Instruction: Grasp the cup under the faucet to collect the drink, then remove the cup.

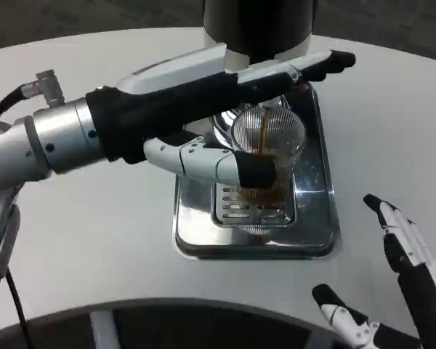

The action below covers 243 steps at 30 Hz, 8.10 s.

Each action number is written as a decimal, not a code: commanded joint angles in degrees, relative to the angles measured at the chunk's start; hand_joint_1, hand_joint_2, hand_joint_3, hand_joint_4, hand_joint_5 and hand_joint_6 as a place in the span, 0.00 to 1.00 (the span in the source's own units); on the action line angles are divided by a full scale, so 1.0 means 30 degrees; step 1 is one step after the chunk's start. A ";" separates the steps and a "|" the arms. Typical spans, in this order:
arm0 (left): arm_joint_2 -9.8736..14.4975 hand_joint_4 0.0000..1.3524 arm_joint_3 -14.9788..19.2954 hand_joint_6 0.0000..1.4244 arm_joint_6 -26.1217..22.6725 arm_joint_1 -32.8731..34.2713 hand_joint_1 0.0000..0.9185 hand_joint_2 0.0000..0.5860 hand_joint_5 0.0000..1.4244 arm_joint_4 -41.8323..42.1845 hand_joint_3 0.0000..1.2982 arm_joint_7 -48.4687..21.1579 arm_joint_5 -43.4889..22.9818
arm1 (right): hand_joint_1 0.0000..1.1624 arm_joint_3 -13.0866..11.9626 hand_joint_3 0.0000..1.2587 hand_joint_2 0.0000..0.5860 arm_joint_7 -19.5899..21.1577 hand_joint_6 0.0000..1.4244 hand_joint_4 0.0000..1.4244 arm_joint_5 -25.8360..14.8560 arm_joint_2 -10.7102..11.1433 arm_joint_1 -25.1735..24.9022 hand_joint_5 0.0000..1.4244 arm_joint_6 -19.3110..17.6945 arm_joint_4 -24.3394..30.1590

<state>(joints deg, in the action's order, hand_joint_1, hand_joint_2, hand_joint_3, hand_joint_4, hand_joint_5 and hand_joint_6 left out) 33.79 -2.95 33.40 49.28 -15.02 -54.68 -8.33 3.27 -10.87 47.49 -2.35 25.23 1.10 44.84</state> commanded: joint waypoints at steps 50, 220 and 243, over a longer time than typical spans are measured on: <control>0.1578 0.00 0.0250 0.00 -0.1938 -0.2206 0.00 0.18 0.02 0.1865 0.00 0.0798 0.0074 | 0.65 0.0847 0.00 0.31 0.6236 0.00 0.00 -0.8449 0.1563 -1.5758 0.00 -0.0946 -1.7045; 0.0663 0.00 0.5726 0.00 -0.5811 -2.0428 0.00 0.00 0.00 1.8284 0.00 1.0377 1.2953 | 1.00 0.4950 0.52 0.23 0.1434 0.97 0.59 -0.9545 0.2234 -0.3869 0.66 -0.0138 0.2739; 0.0495 0.00 0.5658 0.00 -0.5898 -2.0380 0.00 0.00 0.00 1.7955 0.00 1.0431 1.3095 | 1.00 0.4659 0.52 0.24 0.1445 0.97 0.60 -0.9530 0.2277 -0.3906 0.66 0.0239 0.3146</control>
<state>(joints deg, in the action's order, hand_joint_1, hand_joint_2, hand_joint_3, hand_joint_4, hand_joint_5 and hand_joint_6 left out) 35.66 14.51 15.36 -11.14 39.00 -23.99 30.48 17.14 -6.73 19.58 4.96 13.59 2.21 52.14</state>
